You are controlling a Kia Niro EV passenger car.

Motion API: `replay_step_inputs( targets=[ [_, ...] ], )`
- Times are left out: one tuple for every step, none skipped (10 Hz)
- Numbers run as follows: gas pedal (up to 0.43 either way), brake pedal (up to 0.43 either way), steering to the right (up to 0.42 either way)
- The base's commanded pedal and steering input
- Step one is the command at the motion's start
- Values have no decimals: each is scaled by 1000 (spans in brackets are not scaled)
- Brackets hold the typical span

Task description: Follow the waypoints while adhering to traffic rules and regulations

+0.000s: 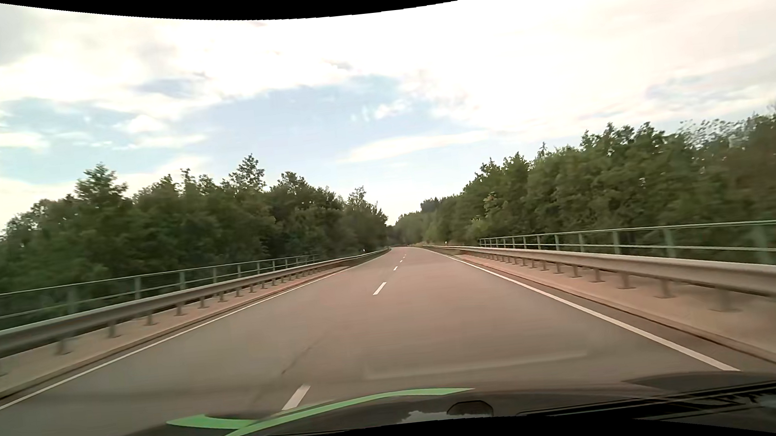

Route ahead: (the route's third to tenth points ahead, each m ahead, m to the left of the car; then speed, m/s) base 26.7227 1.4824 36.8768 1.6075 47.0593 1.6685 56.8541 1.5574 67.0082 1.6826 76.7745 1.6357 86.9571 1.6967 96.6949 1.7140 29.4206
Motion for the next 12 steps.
replay_step_inputs(
  targets=[
    [339, 0, -3],
    [350, 0, -2],
    [350, 0, -1],
    [350, 0, -1],
    [339, 0, -1],
    [339, 0, -1],
    [331, 0, -1],
    [331, 0, -1],
    [331, 0, -1],
    [339, 0, -1],
    [339, 0, -1],
    [339, 0, -1]
  ],
)
